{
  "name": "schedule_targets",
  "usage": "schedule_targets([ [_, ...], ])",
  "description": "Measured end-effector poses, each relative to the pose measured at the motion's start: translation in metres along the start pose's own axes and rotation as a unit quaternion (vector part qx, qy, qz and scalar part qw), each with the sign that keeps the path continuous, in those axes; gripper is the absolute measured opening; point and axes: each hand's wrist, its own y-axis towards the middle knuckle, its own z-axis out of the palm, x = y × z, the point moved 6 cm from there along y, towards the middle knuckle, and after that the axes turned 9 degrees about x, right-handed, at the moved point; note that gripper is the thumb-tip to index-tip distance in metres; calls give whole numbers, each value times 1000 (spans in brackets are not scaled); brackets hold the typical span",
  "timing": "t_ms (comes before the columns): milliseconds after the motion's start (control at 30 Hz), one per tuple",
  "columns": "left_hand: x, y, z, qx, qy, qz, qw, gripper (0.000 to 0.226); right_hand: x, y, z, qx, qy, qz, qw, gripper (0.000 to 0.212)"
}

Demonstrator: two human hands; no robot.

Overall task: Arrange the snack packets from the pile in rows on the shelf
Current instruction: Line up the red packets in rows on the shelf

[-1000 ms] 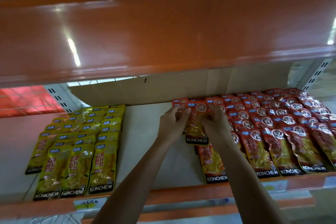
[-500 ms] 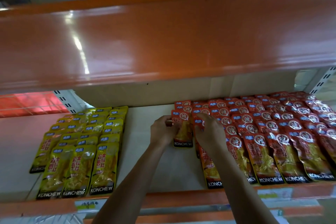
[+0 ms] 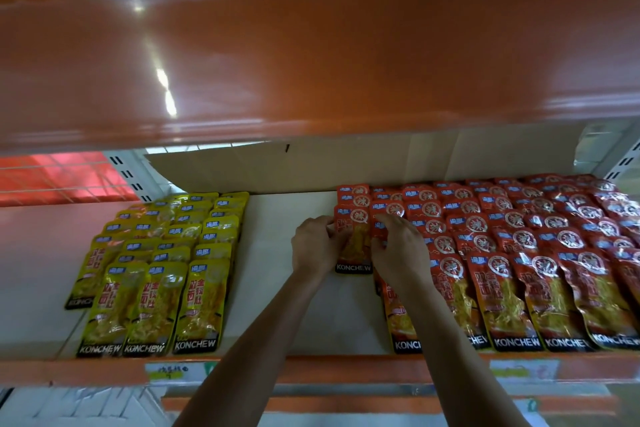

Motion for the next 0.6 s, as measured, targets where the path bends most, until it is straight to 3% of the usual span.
schedule_targets([
  [133, 5, -10, -9, -41, 31, 7, 999, 46, 15, -2, 7, -3, -14, -23, 1000, 43],
  [267, 16, -29, -28, -79, 49, 81, 992, 32, 43, -7, 30, 7, -17, -49, 999, 35],
  [367, 36, -43, -52, -104, 58, 104, 987, 31, 74, -16, 57, 34, -26, -78, 996, 43],
  [600, 116, -95, -146, -155, 75, 90, 981, 24, 181, -52, 132, 65, 14, -138, 988, 45],
])
